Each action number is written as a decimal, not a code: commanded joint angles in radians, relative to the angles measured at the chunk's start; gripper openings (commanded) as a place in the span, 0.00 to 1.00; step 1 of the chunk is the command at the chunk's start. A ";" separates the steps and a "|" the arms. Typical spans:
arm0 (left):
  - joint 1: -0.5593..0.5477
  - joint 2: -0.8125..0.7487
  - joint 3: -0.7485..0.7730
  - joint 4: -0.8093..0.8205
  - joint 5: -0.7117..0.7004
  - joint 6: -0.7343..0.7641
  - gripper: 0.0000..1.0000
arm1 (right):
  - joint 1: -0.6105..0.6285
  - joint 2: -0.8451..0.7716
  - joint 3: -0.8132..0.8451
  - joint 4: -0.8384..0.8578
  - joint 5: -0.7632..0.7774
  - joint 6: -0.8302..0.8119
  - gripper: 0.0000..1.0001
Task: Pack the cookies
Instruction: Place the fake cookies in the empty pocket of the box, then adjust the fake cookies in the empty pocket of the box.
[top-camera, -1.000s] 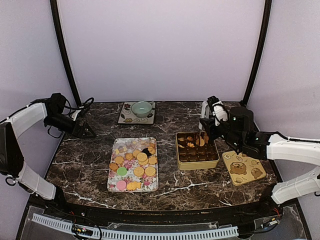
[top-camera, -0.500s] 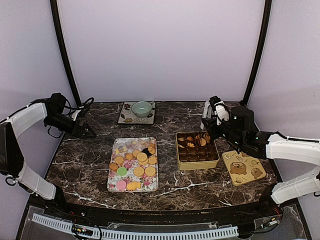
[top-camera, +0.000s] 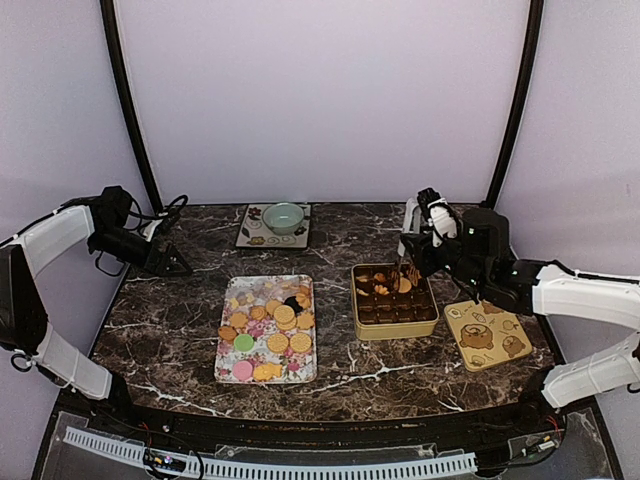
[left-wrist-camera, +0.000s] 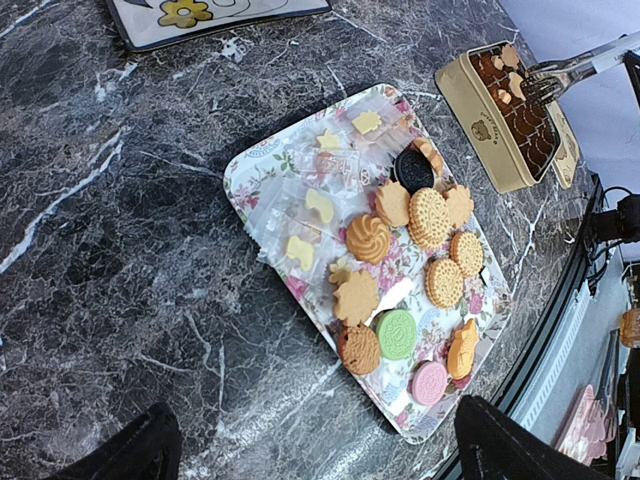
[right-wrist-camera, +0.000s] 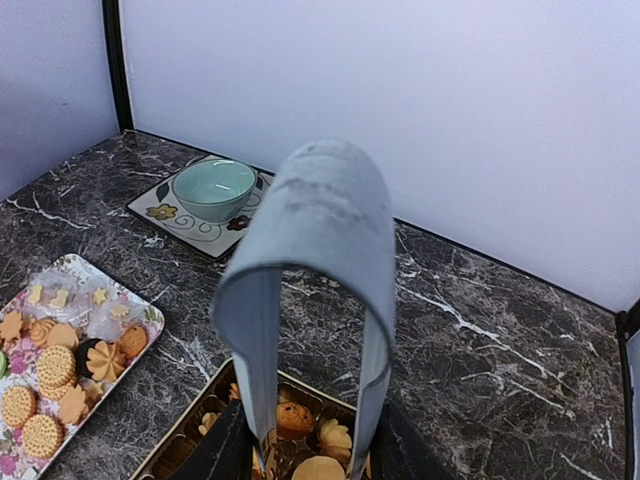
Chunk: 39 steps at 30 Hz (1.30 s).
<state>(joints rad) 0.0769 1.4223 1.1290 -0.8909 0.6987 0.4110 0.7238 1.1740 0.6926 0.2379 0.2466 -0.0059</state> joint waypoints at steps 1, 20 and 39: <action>0.008 -0.019 0.009 -0.014 0.018 0.003 0.98 | -0.005 -0.017 0.048 0.047 -0.013 -0.012 0.37; 0.008 -0.019 0.002 -0.016 0.015 0.009 0.98 | -0.047 0.000 0.008 0.055 -0.022 -0.011 0.32; 0.007 -0.013 0.008 -0.019 0.016 0.006 0.98 | -0.047 -0.003 -0.007 0.099 -0.118 0.055 0.30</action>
<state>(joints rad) 0.0769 1.4223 1.1290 -0.8909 0.6987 0.4110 0.6796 1.1942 0.6662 0.2985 0.1745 0.0216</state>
